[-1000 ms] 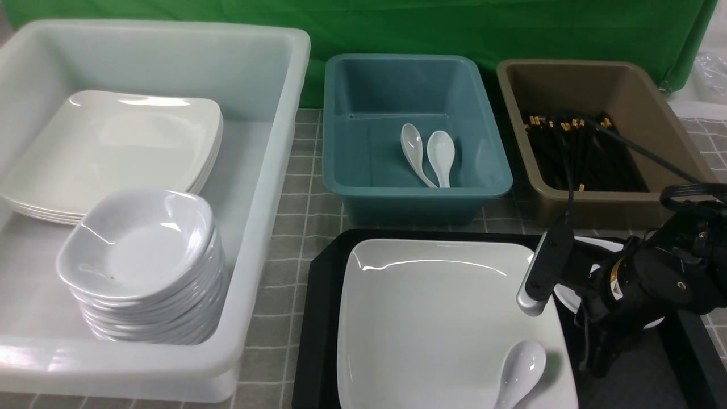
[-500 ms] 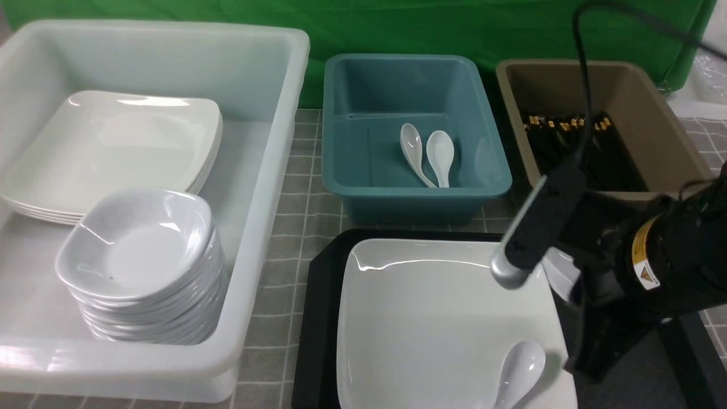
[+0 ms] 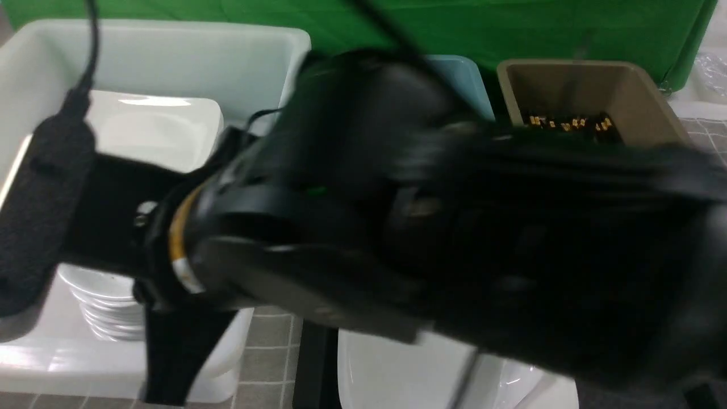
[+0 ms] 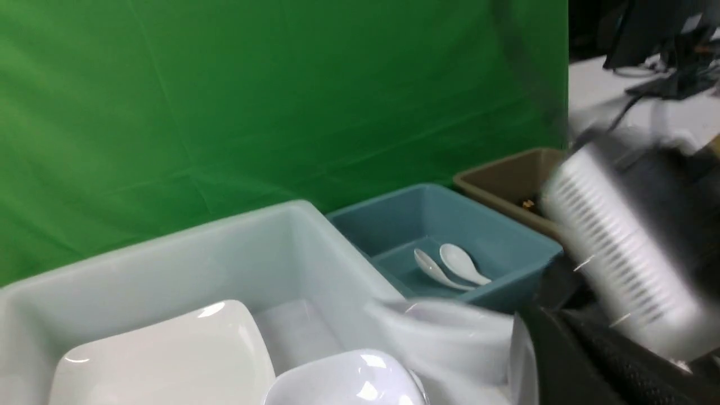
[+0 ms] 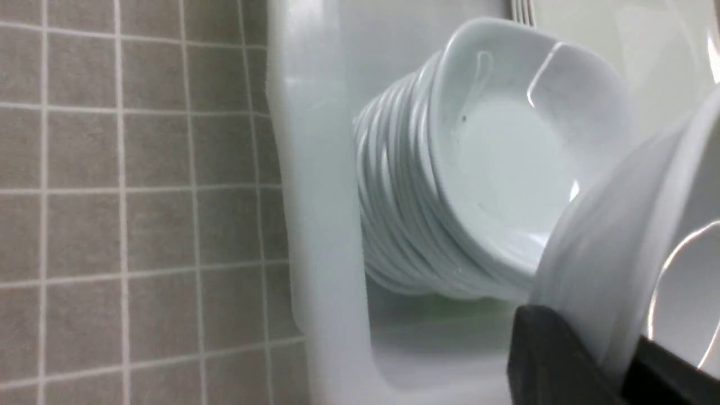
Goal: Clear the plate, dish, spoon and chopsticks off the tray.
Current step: Use the right arm to put the small plate into the large storage box on the left, then use the left arm to grab a soup spoon from the plate
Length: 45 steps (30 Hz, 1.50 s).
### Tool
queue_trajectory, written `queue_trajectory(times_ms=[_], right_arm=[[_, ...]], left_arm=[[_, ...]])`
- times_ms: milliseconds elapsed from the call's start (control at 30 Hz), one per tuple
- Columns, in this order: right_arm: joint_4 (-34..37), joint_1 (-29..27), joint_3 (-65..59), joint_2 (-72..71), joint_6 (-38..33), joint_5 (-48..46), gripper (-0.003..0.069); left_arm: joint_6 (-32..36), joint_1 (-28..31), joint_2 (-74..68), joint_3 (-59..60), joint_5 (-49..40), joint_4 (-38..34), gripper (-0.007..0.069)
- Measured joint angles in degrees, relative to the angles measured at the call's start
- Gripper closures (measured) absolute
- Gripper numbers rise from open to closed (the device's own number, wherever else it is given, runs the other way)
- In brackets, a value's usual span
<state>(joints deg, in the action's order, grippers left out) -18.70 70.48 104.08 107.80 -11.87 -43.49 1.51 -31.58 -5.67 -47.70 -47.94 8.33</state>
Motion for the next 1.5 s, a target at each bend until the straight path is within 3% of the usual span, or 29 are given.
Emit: queue_trajectory(times_ms=[300, 400, 433, 500, 567, 633, 767, 867, 933, 1000, 1033, 1067, 1233, 1500], right_arm=[[-6.7, 0.0, 13.0, 13.5, -1.2, 0.2, 0.0571], [-7.2, 0.0, 13.5, 15.1, -1.2, 0.4, 0.0393], [-7.2, 0.0, 13.5, 15.1, -1.2, 0.3, 0.0379], [-7.6, 0.0, 13.6, 14.8, -1.1, -1.2, 0.021], [-7.7, 0.5, 14.1, 13.6, -1.0, -4.2, 0.01], [-7.7, 1.1, 14.7, 11.4, -0.9, -9.4, 0.0061], [-7.7, 1.3, 15.3, 4.9, -0.8, -20.6, 0.0128], [-7.2, -0.6, 13.3, -1.4, 0.7, -23.4, 0.0268], [-7.1, -1.6, 11.5, -3.7, 1.4, -23.4, 0.0321], [-7.0, -4.7, 4.9, -11.5, 7.0, -23.4, 0.0464], [-7.0, -4.7, 4.3, -11.5, 7.0, -23.4, 0.0464], [-7.0, -6.9, -2.3, -17.8, 11.9, -23.4, 0.0515], [-7.1, -11.6, -21.5, -34.1, 23.2, -23.4, 0.0537], [-6.6, -13.2, -46.4, -58.5, 36.6, -23.4, 0.0535]], left_arm=[[0.0, 0.0, 1.0, 0.0, -2.2, 0.1, 0.0615], [0.0, 0.0, 1.0, 0.0, -2.3, 0.1, 0.0615], [0.0, 0.0, 1.0, 0.0, -2.3, 0.1, 0.0615], [0.0, 0.0, 1.0, 0.0, -2.3, 0.0, 0.0615], [0.0, 0.0, 1.0, 0.0, -2.3, -0.1, 0.0615], [0.0, 0.0, 0.9, 0.0, -2.3, -0.3, 0.0615], [0.0, 0.0, 0.0, 0.0, -2.0, -1.1, 0.0615], [0.6, 0.0, -4.3, 0.0, -1.7, -3.6, 0.0615], [1.8, 0.0, -6.2, 0.0, -1.7, -5.0, 0.0615], [5.7, 0.0, -12.2, 0.0, -1.7, -8.8, 0.0615], [6.3, 0.0, -13.2, 0.0, -1.7, -9.5, 0.0615], [8.7, 0.0, -18.1, 0.0, -1.5, -12.2, 0.0615], [14.8, 0.0, -30.8, -0.2, -0.7, -19.5, 0.0615], [19.5, -0.1, -53.3, -0.4, 3.4, -29.2, 0.0615]])
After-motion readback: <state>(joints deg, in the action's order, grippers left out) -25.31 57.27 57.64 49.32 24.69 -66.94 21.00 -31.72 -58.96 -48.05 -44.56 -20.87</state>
